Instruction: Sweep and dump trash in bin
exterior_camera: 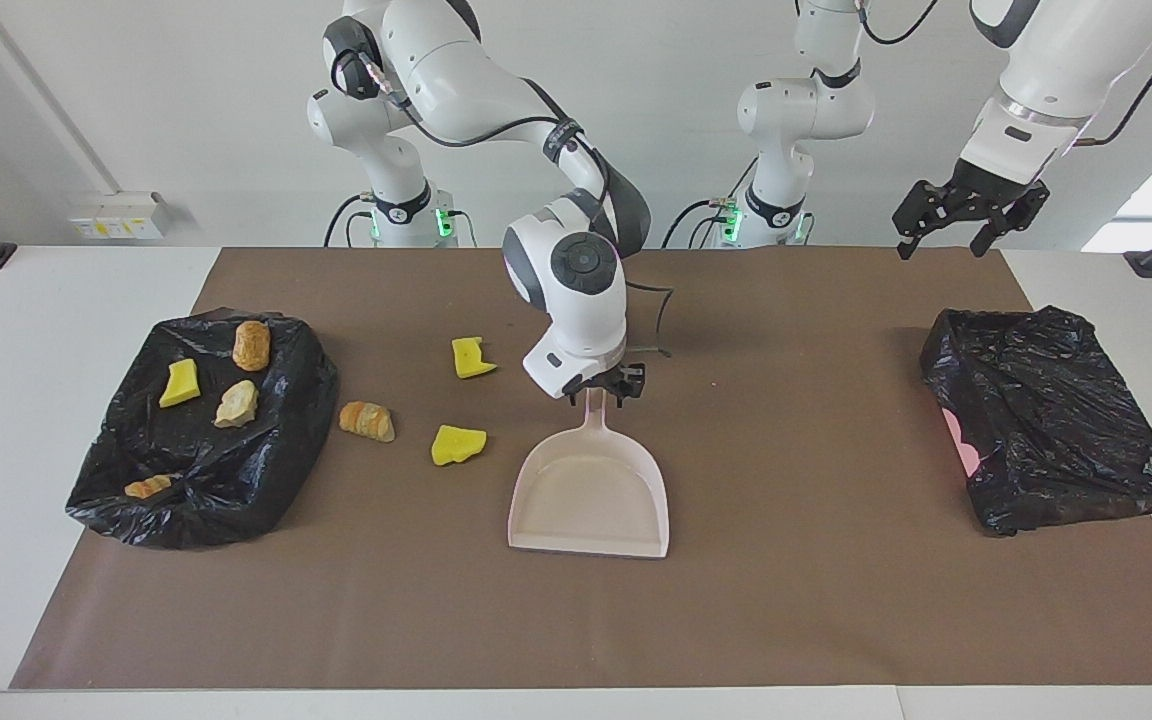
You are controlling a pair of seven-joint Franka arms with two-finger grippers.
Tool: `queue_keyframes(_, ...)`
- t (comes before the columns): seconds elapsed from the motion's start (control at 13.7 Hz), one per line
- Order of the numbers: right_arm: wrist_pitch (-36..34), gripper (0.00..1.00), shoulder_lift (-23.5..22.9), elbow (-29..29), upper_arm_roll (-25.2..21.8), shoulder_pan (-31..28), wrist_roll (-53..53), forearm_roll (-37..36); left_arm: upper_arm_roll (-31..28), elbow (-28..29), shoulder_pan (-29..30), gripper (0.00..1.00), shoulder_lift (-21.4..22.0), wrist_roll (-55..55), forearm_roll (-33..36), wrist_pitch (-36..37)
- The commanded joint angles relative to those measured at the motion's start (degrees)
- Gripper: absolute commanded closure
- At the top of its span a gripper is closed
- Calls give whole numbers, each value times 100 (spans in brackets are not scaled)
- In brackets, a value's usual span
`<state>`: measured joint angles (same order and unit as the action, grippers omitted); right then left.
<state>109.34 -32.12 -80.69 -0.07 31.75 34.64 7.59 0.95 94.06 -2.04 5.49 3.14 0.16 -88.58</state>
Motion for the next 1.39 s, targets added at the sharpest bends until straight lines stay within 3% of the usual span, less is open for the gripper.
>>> queue_keyframes(0.0, -316, 0, 380, -156, 16, -28, -1, 102, 28, 16, 344, 0, 23, -77, 37, 95)
queue_keyframes(0.29, -308, 0, 1215, -1138, 261, -2, 16, 155, 54, 16, 336, 0, 14, -86, 37, 104)
queue_keyframes(0.59, -37, 0, 1840, -2159, 385, 393, 384, 155, 63, 16, 353, 0, 14, -95, 37, 104)
queue_keyframes(0.95, 1457, 0, 2797, -4074, 385, 1026, 684, 155, 46, -36, 319, 0, 23, -51, 46, 78)
queue_keyframes(1.32, 1678, 0, 3097, -4814, 385, 1580, 1167, 155, 46, -28, 380, 0, 23, -42, 37, 78)
